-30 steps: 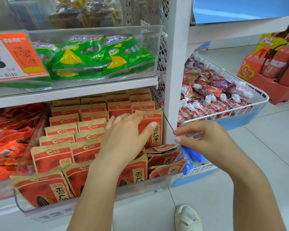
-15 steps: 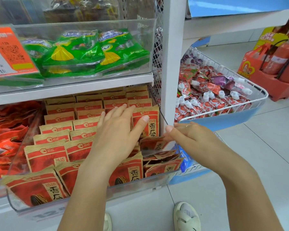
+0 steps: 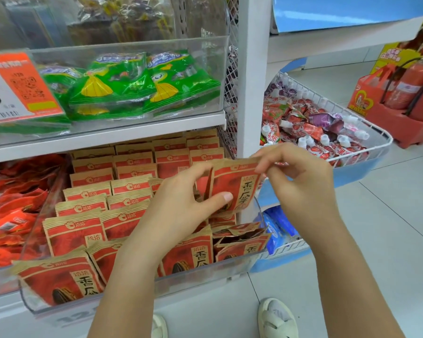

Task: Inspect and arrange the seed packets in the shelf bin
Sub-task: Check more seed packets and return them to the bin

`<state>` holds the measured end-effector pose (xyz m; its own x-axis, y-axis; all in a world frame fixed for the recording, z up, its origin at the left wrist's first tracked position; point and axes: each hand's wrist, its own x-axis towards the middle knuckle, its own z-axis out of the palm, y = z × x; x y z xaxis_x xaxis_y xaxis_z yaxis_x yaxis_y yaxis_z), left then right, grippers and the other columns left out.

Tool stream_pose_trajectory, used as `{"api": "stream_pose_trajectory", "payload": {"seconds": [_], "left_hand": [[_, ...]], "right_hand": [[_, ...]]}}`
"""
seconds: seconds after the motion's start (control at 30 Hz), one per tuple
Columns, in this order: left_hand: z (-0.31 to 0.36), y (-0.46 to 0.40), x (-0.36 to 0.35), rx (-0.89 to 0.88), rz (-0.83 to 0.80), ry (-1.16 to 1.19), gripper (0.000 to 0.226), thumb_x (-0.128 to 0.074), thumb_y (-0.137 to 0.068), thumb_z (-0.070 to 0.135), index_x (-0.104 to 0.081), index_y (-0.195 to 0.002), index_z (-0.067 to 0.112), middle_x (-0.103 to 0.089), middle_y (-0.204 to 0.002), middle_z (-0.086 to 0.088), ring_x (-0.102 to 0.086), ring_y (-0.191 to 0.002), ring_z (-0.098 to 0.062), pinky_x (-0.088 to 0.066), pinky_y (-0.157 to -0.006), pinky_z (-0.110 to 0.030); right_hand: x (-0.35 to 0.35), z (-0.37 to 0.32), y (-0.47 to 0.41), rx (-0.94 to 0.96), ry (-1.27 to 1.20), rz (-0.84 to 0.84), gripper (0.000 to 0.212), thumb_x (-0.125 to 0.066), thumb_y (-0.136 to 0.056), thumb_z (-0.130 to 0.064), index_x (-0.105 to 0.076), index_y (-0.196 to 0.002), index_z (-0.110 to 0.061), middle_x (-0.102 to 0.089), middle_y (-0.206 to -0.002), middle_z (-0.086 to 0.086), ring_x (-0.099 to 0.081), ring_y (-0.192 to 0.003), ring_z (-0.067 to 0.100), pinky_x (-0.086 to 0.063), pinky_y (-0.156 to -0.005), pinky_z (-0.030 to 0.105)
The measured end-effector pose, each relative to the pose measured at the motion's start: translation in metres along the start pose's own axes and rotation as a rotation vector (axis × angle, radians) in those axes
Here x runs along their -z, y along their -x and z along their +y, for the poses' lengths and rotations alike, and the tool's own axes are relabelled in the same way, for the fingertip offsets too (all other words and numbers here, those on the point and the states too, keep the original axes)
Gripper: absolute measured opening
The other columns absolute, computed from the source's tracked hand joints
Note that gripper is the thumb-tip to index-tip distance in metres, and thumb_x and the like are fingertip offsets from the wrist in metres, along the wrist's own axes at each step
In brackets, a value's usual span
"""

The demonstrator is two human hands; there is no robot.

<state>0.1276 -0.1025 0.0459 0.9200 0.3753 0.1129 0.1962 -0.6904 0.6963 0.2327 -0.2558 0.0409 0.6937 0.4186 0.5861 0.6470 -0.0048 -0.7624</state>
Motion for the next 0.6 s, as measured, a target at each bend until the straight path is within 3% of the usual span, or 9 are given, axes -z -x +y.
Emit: {"api": "stream_pose_trajectory", "payload": {"seconds": [0.1,0.2,0.33,0.43,0.53,0.6], "left_hand": [[0.001,-0.001,-0.007,-0.02,0.002,-0.034,0.036,-0.068,-0.088,0.037,-0.06,-0.122,0.042,-0.068,-0.111,0.018,-0.06,-0.108,-0.007,-0.049,-0.093,-0.036],[0.0,0.0,-0.009,-0.052,0.021,0.015,0.036,-0.065,-0.09,0.035,-0.058,-0.125,0.04,-0.067,-0.114,0.018,-0.06,-0.11,-0.006,-0.05,-0.095,-0.038],[0.0,0.002,-0.009,-0.061,0.082,0.038,0.031,-0.063,-0.092,0.033,-0.058,-0.121,0.039,-0.069,-0.106,0.021,-0.063,-0.1,-0.003,-0.052,-0.089,-0.037],[0.002,0.003,-0.004,-0.102,0.147,0.229,0.027,-0.067,-0.091,0.025,-0.062,-0.113,0.039,-0.07,-0.102,0.022,-0.065,-0.097,0.001,-0.054,-0.086,-0.029],[0.009,0.011,-0.003,-0.101,0.172,0.457,0.031,-0.07,-0.087,0.016,-0.063,-0.11,0.035,-0.07,-0.104,0.027,-0.065,-0.097,0.008,-0.049,-0.08,-0.009],[0.013,0.018,-0.005,-0.083,0.225,0.595,0.031,-0.072,-0.082,0.02,-0.064,-0.111,0.03,-0.072,-0.103,0.022,-0.067,-0.096,0.004,-0.051,-0.081,-0.012]], "right_hand": [[0.009,-0.009,-0.003,0.037,-0.144,0.149,0.041,-0.055,-0.08,0.016,-0.061,-0.079,-0.025,-0.07,-0.087,-0.013,-0.067,-0.09,0.01,-0.053,-0.077,0.023],[0.008,-0.014,-0.003,-0.04,-0.294,0.279,0.039,-0.065,-0.085,0.01,-0.049,-0.096,-0.024,-0.071,-0.096,-0.003,-0.069,-0.093,0.014,-0.052,-0.079,0.021],[0.002,-0.005,0.002,-0.223,-0.231,0.131,0.036,-0.075,-0.084,-0.013,-0.055,-0.11,-0.03,-0.072,-0.096,-0.005,-0.067,-0.089,0.007,-0.052,-0.081,0.02],[0.0,0.0,0.006,-0.277,-0.215,-0.027,0.027,-0.07,-0.087,-0.018,-0.065,-0.112,-0.026,-0.073,-0.102,-0.01,-0.068,-0.09,0.01,-0.052,-0.079,0.02],[-0.002,-0.005,0.009,-0.264,-0.263,-0.008,0.025,-0.072,-0.084,-0.026,-0.069,-0.109,-0.026,-0.074,-0.102,-0.009,-0.067,-0.097,0.014,-0.051,-0.078,0.017],[-0.006,-0.012,0.012,-0.279,-0.337,0.036,0.024,-0.076,-0.082,-0.033,-0.07,-0.105,-0.029,-0.075,-0.1,-0.007,-0.067,-0.096,0.019,-0.054,-0.08,0.023]]}}
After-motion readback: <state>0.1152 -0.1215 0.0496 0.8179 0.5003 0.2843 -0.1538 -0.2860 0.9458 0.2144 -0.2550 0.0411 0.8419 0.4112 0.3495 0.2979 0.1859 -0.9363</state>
